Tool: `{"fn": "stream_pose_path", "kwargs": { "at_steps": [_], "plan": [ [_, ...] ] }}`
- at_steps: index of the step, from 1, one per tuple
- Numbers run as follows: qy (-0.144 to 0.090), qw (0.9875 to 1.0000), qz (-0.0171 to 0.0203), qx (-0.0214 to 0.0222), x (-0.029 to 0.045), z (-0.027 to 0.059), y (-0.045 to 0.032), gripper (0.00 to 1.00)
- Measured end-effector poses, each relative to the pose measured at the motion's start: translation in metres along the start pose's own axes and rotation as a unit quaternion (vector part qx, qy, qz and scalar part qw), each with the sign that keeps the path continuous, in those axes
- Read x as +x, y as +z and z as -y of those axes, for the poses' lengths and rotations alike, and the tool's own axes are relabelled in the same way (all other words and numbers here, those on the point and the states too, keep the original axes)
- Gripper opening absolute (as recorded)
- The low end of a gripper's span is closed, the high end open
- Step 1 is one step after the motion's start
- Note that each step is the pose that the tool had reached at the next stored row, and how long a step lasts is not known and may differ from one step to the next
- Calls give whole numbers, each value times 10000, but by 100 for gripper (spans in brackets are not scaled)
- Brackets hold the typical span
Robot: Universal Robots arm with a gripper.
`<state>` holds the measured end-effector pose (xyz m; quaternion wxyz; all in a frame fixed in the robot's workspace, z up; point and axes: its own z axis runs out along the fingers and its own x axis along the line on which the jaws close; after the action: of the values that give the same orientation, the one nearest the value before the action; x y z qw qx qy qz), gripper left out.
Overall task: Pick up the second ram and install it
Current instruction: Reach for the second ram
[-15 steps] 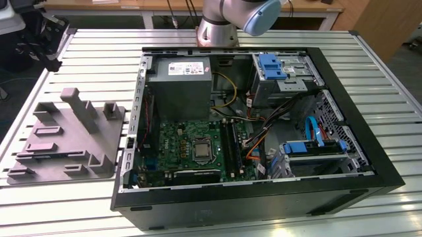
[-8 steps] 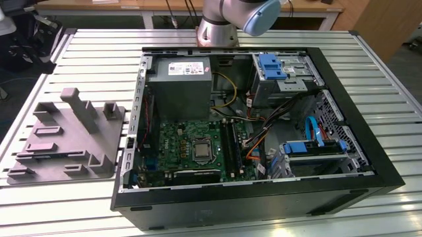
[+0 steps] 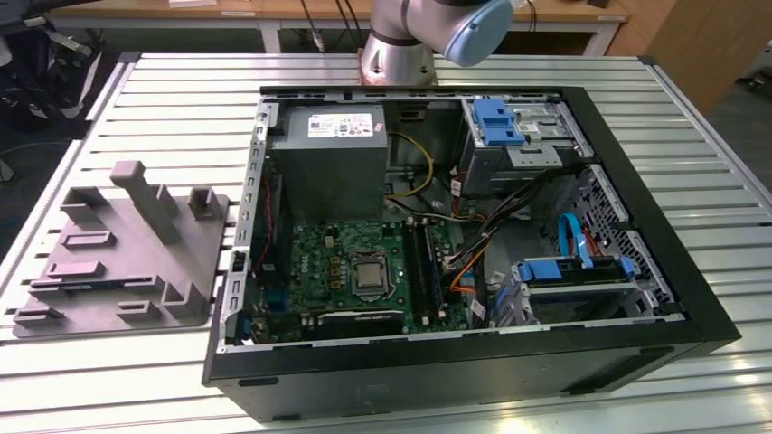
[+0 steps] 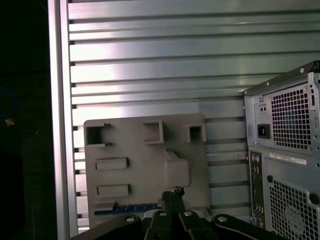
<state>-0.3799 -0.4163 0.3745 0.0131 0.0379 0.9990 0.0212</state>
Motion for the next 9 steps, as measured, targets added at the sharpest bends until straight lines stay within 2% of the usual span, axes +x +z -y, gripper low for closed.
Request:
{"fn": "stream_pose_path", "kwargs": {
  "at_steps": [9],
  "plan": [
    [0, 10000, 0, 0, 121, 52, 21, 10]
  ]
}}
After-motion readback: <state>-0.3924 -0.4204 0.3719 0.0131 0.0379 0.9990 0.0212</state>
